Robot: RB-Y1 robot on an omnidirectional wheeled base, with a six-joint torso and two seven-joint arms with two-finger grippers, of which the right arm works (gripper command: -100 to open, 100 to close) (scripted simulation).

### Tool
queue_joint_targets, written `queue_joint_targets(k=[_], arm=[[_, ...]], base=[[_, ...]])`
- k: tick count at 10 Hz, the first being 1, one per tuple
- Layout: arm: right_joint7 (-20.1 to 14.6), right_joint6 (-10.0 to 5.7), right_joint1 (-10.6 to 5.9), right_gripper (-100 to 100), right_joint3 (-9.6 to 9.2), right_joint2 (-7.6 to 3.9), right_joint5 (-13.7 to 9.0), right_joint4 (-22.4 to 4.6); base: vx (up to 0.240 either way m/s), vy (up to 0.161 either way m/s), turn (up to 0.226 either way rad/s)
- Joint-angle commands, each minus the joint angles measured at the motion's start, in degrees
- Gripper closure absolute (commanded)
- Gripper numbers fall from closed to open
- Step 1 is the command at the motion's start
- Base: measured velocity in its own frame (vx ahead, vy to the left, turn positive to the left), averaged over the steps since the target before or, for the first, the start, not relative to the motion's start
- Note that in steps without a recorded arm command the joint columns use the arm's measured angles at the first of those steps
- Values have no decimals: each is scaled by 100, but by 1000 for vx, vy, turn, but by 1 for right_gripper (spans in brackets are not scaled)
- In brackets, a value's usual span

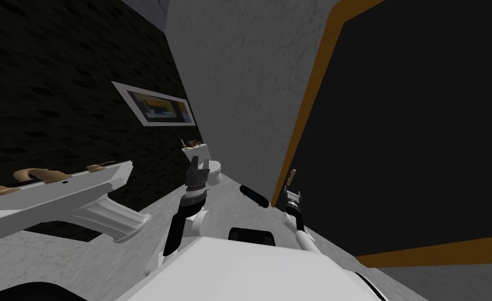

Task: Pull the door open

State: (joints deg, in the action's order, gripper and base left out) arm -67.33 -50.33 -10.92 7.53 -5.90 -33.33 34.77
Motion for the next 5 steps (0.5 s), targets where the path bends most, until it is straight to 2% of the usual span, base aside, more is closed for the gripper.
queue_joint_targets(k=[1,4,5], arm=[[-143,-35,-63,-100,7,3,-70,-187],[-354,-111,-197,-100,18,16,-179,-533],[-297,-93,-156,-100,15,21,-154,-441]], base=[[-13,-112,190],[-13,-110,143],[-2,-53,39]])
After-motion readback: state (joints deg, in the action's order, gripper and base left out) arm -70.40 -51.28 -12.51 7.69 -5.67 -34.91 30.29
